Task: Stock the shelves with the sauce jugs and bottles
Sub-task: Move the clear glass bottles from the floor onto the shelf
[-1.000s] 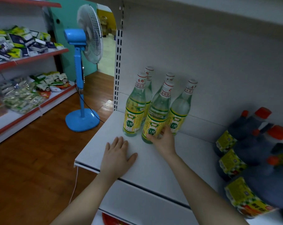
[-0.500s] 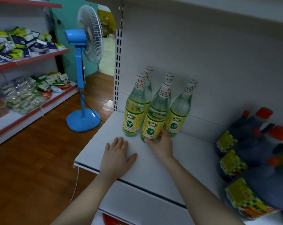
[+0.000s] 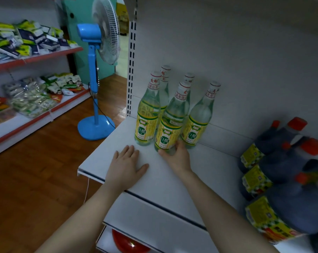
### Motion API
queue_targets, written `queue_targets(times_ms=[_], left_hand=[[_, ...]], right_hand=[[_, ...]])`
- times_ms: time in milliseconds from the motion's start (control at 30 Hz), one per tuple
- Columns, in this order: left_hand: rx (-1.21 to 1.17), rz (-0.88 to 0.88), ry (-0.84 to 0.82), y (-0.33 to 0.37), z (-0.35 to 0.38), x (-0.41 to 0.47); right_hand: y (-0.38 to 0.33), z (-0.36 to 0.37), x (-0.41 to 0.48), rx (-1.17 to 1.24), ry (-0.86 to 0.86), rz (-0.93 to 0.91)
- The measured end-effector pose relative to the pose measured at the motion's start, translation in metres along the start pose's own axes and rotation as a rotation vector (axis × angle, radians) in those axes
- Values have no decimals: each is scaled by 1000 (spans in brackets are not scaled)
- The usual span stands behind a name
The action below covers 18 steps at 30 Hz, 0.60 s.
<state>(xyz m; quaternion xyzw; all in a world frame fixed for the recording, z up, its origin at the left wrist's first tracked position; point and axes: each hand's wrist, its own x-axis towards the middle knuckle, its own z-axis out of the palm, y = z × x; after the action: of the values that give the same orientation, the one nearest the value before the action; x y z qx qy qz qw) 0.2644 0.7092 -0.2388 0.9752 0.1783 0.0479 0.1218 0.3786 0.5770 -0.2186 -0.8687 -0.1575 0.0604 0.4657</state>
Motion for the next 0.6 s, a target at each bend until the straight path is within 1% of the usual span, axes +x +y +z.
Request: queue_targets(times_ms=[133, 233, 367, 467, 533, 600], left_hand=[[-48, -1, 57, 4, -5, -3], [31, -40, 71, 6, -7, -5], [56, -159, 64, 23, -16, -21], [35, -240, 226, 48, -22, -62], [63, -272, 322, 61, -22, -102], [68, -362, 316, 68, -18, -144]], right_hand=[[16, -19, -8, -236, -111, -64], [29, -37, -13, -356, -176, -73], [36, -58, -24, -386, -285, -162], [30, -71, -38, -391, -345, -287], [23, -71, -54, -377, -394, -371], [12, -67, -77, -343, -462, -466]])
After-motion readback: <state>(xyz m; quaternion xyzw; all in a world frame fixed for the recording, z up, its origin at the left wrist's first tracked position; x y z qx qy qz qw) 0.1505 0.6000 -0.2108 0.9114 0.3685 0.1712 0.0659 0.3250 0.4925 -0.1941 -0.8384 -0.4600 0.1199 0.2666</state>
